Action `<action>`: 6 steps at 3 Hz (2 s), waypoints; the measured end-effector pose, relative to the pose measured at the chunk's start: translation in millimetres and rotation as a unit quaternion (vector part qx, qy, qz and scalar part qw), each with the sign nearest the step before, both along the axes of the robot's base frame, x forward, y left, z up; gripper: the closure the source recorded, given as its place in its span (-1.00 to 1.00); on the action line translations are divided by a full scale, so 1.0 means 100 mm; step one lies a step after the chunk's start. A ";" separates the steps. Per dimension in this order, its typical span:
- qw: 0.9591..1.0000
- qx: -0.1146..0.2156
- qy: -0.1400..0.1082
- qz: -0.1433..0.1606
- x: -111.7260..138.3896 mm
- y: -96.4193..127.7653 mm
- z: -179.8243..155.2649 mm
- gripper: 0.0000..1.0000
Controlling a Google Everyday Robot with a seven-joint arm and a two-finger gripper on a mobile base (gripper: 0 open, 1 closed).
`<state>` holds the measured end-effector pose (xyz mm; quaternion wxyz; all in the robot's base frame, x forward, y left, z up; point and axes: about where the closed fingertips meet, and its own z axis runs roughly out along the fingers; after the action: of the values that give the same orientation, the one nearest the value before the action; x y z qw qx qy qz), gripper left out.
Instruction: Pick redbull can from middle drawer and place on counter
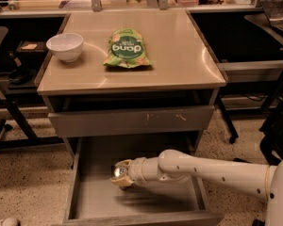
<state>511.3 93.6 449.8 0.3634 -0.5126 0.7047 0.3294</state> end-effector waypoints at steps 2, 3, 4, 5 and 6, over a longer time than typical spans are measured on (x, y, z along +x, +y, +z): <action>0.999 0.015 0.027 -0.012 -0.23 -0.14 0.39 1.00; 0.998 0.011 0.044 -0.037 -0.32 -0.39 0.82 1.00; 0.997 0.004 0.031 -0.066 -0.23 -0.68 1.34 1.00; 0.997 0.003 0.031 -0.066 -0.23 -0.68 1.34 1.00; 0.997 0.000 0.018 -0.071 -0.12 -0.74 1.66 1.00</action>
Offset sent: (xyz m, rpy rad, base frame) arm -0.0375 -0.0435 0.0908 0.0400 0.0893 -0.0816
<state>499.0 20.0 615.7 0.3730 -0.4553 0.7458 0.3119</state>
